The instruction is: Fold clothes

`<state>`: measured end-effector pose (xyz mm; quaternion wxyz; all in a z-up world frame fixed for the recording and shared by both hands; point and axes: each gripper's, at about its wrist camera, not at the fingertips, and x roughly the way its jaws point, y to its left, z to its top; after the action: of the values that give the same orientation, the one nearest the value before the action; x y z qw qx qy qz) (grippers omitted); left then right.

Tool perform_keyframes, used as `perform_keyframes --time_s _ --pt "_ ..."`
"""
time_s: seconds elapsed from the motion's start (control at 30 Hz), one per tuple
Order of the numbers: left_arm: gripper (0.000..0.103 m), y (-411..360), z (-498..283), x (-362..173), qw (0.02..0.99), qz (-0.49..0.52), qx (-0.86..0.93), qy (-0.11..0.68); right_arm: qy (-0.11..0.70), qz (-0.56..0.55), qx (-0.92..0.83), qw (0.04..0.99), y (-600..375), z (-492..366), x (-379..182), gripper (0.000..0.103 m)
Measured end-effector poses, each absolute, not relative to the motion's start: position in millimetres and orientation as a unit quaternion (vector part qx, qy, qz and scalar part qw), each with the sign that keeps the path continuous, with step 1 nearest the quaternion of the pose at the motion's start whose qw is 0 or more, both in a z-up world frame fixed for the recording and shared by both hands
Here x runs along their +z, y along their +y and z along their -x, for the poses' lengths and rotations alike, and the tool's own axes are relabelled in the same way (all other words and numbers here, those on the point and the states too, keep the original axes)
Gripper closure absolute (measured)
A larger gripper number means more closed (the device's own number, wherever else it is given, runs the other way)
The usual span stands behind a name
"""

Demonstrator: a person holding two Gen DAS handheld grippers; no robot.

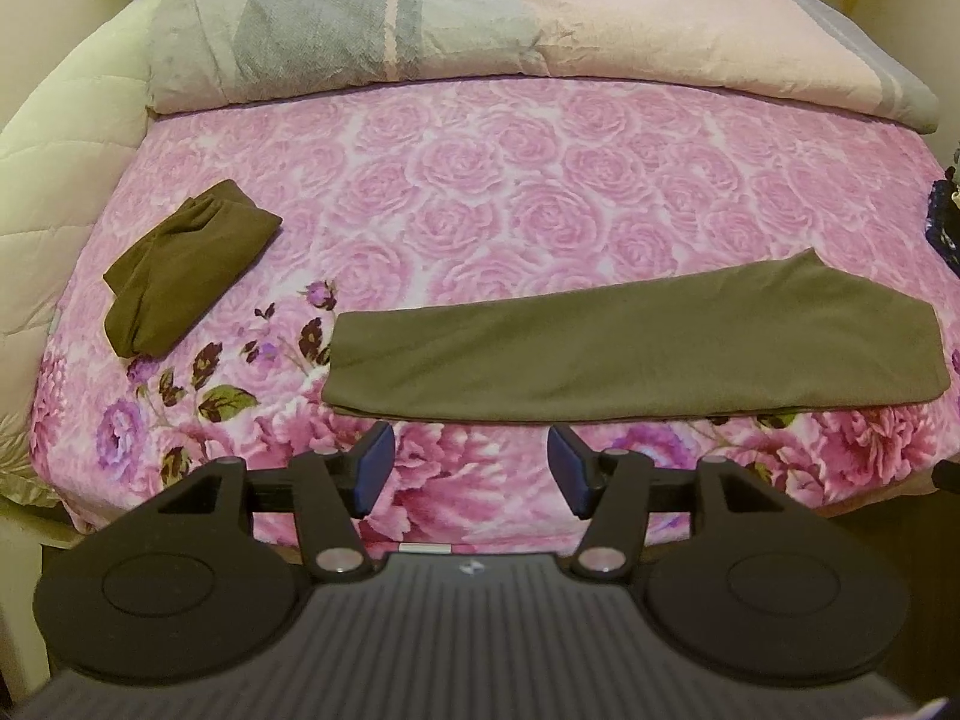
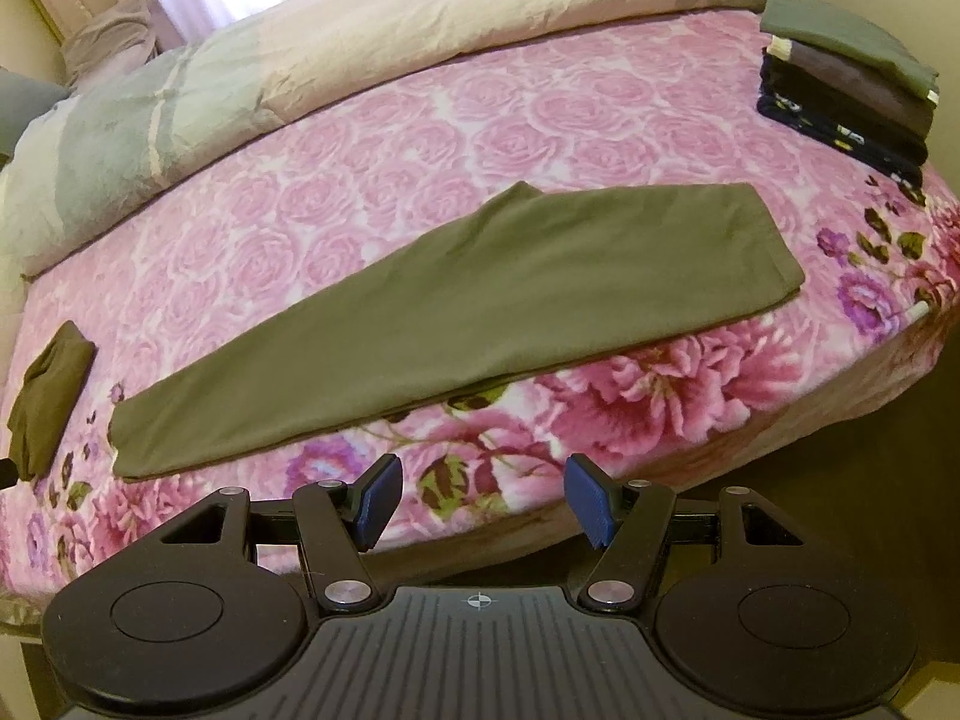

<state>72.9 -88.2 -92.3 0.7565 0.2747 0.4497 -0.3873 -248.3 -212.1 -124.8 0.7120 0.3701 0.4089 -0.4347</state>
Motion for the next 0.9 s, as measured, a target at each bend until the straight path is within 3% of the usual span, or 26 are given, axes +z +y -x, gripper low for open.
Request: perform_keyframes --time_s 0.9 --pt "0.049 -225.4 17.8 -116.2 0.754 -0.279 -0.342 0.487 0.462 -0.37 -0.388 0.707 -355.1 310.8 -152.4 0.04"
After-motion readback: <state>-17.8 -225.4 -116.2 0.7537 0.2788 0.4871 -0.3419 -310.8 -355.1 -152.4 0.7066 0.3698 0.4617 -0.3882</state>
